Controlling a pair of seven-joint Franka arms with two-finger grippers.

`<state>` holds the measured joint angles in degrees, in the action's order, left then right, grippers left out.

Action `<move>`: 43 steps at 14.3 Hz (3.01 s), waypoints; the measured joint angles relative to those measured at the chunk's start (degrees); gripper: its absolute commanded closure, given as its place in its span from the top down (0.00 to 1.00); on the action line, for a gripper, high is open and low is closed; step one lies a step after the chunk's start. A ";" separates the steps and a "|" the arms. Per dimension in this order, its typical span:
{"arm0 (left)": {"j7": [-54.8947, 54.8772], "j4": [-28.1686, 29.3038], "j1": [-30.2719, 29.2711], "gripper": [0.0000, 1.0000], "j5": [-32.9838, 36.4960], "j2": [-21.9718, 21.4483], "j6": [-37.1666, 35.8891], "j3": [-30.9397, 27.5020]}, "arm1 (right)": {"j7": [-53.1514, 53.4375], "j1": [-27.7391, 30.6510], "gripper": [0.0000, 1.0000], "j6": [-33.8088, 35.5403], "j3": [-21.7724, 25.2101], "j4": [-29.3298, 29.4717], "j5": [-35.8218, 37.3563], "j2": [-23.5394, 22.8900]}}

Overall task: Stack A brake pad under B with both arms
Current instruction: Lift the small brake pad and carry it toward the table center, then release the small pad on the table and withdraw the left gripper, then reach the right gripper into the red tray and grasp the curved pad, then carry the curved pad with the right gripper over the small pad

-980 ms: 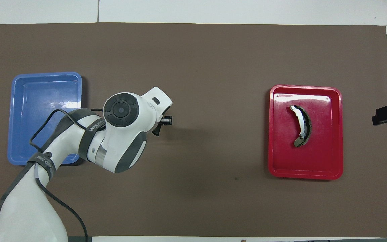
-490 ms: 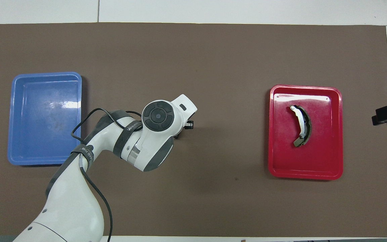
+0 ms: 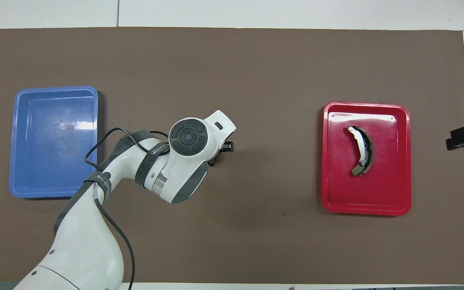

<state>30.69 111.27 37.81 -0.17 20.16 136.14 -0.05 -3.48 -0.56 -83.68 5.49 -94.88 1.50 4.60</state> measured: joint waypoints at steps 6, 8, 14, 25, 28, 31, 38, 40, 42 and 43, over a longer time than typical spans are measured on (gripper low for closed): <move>-6.32 -0.61 -7.53 1.00 0.00 -7.18 -8.80 -2.15 | 0.00 0.00 1.00 0.00 0.00 0.00 0.00 0.00; -10.61 -0.66 -12.59 1.00 0.01 -10.47 -11.93 -2.35 | 0.00 0.00 1.00 0.00 0.00 0.00 0.00 0.00; -26.08 -1.40 -26.71 1.00 0.01 -17.21 -20.00 -2.59 | -1.30 0.11 1.00 0.77 0.00 -0.10 -0.01 0.01; -35.56 -15.14 -37.64 1.00 0.01 -19.49 -41.41 -2.61 | 2.07 -5.86 1.00 -44.67 -0.25 -33.15 -2.15 -4.58; -39.37 -15.13 -39.94 1.00 0.01 -20.27 -42.58 -2.66 | 1.66 -5.75 0.98 -50.27 -0.23 -34.93 -2.15 -8.44; -40.61 -14.82 -40.63 1.00 0.01 -20.48 -43.24 -2.64 | -0.64 -5.00 0.87 -53.72 -0.20 -35.87 -2.15 -10.65; -40.72 -13.97 -40.46 1.00 0.01 -20.56 -43.34 -2.06 | -3.03 -3.64 0.25 -54.53 -0.24 -36.21 -2.16 -12.02; -40.72 -13.94 -40.46 1.00 0.01 -20.61 -43.34 -2.01 | -3.03 -3.72 0.07 -54.06 -0.26 -36.03 -2.16 -12.00; -40.72 -13.92 -40.43 1.00 0.01 -20.66 -43.34 -1.91 | -3.03 -4.16 0.06 -50.81 -0.28 -34.54 -2.16 -12.00; -40.72 -13.92 -40.41 1.00 0.01 -20.68 -43.34 -1.80 | -3.03 -4.84 0.06 -48.00 -0.31 -32.65 -2.16 -11.98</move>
<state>-10.03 97.35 -2.60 -0.16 -0.53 92.79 -1.85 -6.52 -5.40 -131.67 5.17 -127.54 -0.66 -7.37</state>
